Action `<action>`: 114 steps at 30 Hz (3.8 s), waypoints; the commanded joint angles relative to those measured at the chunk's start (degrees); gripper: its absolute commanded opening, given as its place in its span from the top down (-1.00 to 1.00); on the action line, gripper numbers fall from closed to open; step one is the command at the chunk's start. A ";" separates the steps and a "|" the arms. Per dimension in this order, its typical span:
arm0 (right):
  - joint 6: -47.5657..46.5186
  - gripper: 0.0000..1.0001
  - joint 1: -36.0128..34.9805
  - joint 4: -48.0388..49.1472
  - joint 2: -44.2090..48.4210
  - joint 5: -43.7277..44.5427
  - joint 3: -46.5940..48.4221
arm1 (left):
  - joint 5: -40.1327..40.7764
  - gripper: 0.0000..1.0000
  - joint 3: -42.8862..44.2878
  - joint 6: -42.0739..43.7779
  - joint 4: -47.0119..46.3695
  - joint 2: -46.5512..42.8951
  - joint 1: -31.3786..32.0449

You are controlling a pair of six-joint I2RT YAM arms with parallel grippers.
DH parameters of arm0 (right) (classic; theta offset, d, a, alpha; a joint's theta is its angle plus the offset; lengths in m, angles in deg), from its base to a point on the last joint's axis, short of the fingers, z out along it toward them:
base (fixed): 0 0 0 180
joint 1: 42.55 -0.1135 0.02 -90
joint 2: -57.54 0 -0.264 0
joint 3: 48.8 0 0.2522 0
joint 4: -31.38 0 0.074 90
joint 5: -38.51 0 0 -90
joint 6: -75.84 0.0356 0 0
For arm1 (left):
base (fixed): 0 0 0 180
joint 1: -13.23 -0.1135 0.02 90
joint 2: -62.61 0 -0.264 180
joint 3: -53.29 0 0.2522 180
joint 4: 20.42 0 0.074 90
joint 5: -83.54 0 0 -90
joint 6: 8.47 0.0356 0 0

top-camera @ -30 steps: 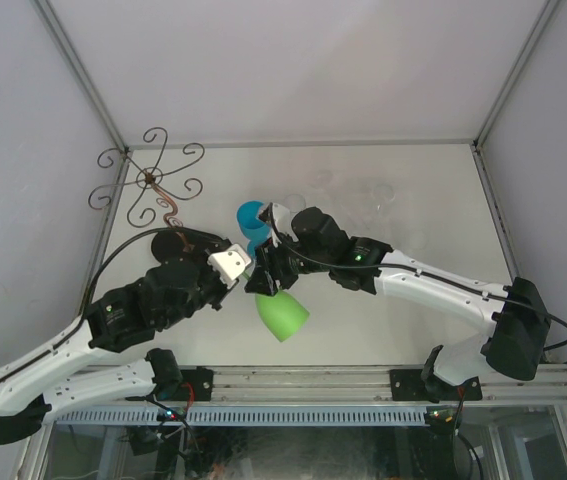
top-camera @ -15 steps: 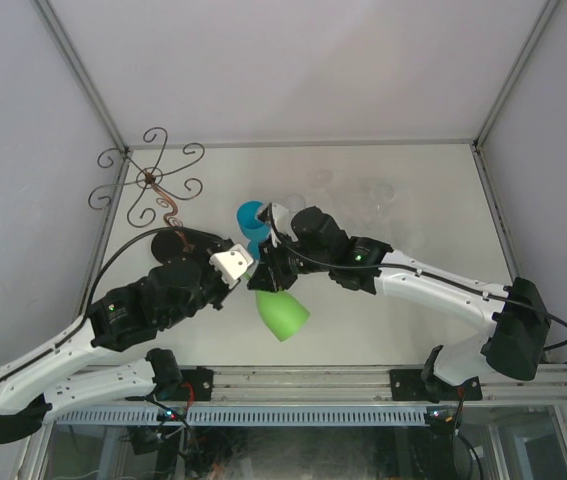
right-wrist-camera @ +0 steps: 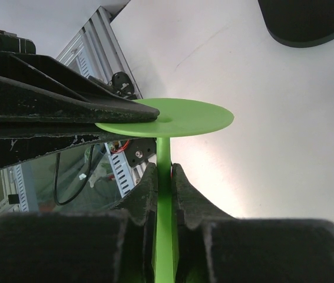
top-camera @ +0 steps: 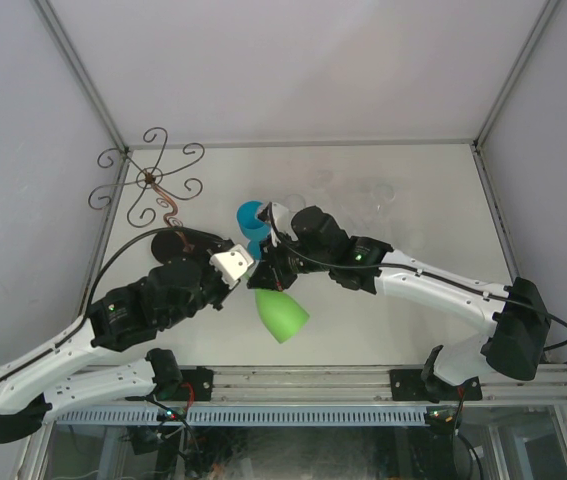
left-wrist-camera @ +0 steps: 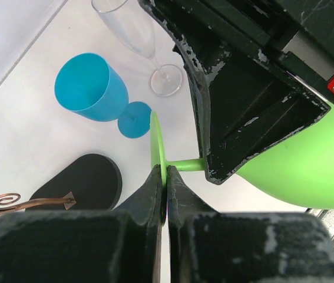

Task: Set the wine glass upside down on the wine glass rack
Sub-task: Turn the wine glass upside down at the wine rack.

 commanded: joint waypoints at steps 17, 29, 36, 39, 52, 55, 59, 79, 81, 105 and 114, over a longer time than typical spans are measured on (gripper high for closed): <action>4.43 1.00 0.08 3.09 2.90 10.19 2.39 | -0.46 0.26 -1.98 -0.25 -2.88 -5.02 0.05; 4.59 1.00 1.44 3.71 6.70 14.79 -1.06 | 3.50 0.07 -1.97 -4.33 -5.02 -9.56 0.09; 3.04 1.00 1.40 4.52 11.08 16.97 -5.06 | 4.51 0.02 0.71 -8.40 -3.44 -8.61 -5.34; 2.48 1.00 1.44 5.02 13.79 17.95 -6.94 | 1.82 0.03 1.42 -9.80 -3.52 -8.90 -9.20; -0.94 1.00 -0.71 6.84 21.78 26.47 -10.73 | 3.70 0.03 6.18 -14.09 0.03 -10.68 -18.42; -2.94 1.00 -3.44 8.70 22.44 31.11 -10.75 | 5.75 0.02 6.06 -14.46 -0.01 -13.45 -18.43; -8.02 1.00 -7.18 15.54 22.45 34.58 -12.59 | 7.52 0.02 5.81 -14.43 0.90 -17.33 -18.43; -20.56 1.00 -12.66 35.76 12.98 29.27 -13.87 | 14.28 0.02 4.31 -16.34 8.88 -28.30 -18.43; -20.93 1.00 -12.81 37.28 11.75 29.09 -13.46 | 14.89 0.02 3.90 -16.82 9.37 -29.30 -18.43; -28.41 1.00 -11.74 61.35 -9.74 24.69 -1.08 | 18.86 0.02 -0.03 -21.78 14.15 -37.21 -18.43; -31.26 1.00 -10.89 63.07 -18.12 23.31 7.51 | 18.80 0.02 0.82 -21.42 14.39 -38.66 -18.43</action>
